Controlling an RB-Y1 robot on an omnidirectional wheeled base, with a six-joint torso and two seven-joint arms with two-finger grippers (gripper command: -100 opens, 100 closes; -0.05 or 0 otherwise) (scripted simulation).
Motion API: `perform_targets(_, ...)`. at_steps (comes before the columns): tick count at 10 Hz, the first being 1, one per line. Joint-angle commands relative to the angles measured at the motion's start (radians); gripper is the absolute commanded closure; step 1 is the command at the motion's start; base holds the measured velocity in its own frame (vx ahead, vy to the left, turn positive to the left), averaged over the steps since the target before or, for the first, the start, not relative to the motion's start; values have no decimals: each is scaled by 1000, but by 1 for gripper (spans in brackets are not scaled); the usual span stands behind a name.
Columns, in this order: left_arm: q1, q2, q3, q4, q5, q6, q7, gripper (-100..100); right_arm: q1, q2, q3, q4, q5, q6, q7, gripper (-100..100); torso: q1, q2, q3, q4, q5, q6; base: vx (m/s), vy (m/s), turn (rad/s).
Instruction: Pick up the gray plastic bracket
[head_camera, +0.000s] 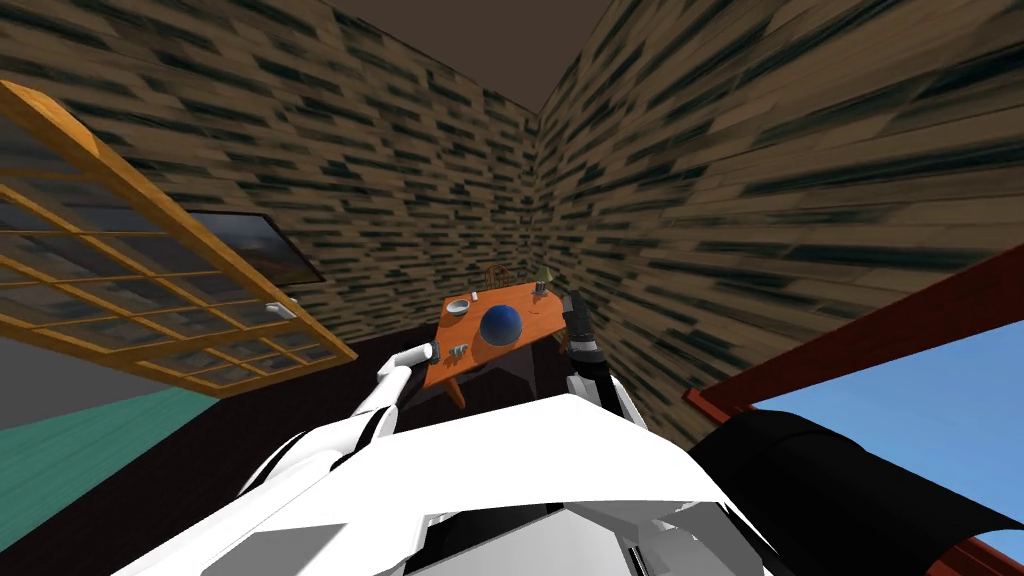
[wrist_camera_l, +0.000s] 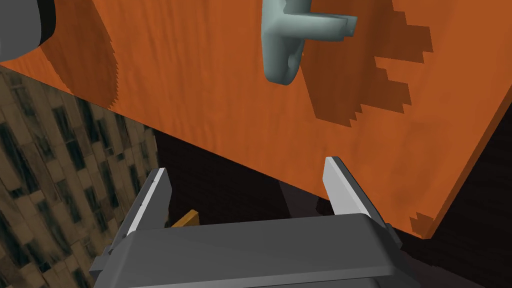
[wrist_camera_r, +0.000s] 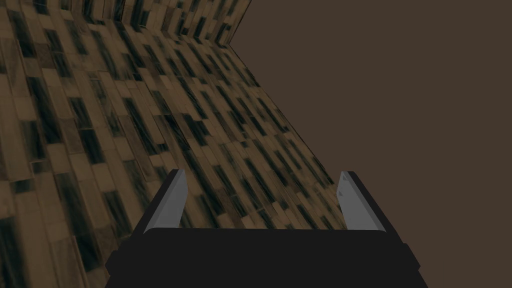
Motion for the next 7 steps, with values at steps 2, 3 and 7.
perform_targets(2,-36,16,10,72,-8,45,0,-100,0,0,0,0,0,0,0,0,0,0,0,0,0,1,0,17,-179)
perform_targets(3,-71,30,18,100,-15,79,-2,-100,0,0,0,0,0,0,0,0,0,0,0,0,0,0,3,26,-218)
perform_targets(7,-104,43,26,205,-23,111,-4,-100,0,0,0,0,0,0,0,0,0,0,0,0,0,0,4,22,-119)
